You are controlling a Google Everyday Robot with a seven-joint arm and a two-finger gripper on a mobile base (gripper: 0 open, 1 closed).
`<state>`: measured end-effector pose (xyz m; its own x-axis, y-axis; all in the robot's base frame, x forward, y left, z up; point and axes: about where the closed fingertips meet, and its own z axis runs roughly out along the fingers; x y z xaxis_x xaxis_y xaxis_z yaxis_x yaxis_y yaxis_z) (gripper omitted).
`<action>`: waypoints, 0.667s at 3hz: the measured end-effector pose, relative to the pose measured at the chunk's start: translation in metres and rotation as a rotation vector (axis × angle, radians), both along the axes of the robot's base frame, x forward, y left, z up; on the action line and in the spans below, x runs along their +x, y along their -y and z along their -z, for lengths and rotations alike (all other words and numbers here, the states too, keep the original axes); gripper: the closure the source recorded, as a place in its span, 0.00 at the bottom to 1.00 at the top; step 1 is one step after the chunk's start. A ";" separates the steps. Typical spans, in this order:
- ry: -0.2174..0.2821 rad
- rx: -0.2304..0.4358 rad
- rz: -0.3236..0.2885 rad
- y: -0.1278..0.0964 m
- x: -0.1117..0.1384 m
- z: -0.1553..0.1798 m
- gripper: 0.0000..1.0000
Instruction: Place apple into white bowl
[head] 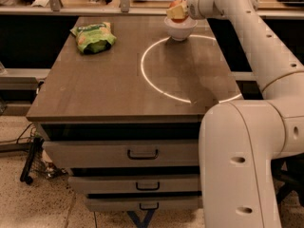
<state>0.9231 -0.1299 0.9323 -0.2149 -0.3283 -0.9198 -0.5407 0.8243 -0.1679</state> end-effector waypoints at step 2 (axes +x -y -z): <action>-0.024 0.018 -0.034 0.000 -0.007 0.003 0.00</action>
Offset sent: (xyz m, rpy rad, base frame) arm -0.0120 -0.0067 0.0060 0.0273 0.0212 0.0559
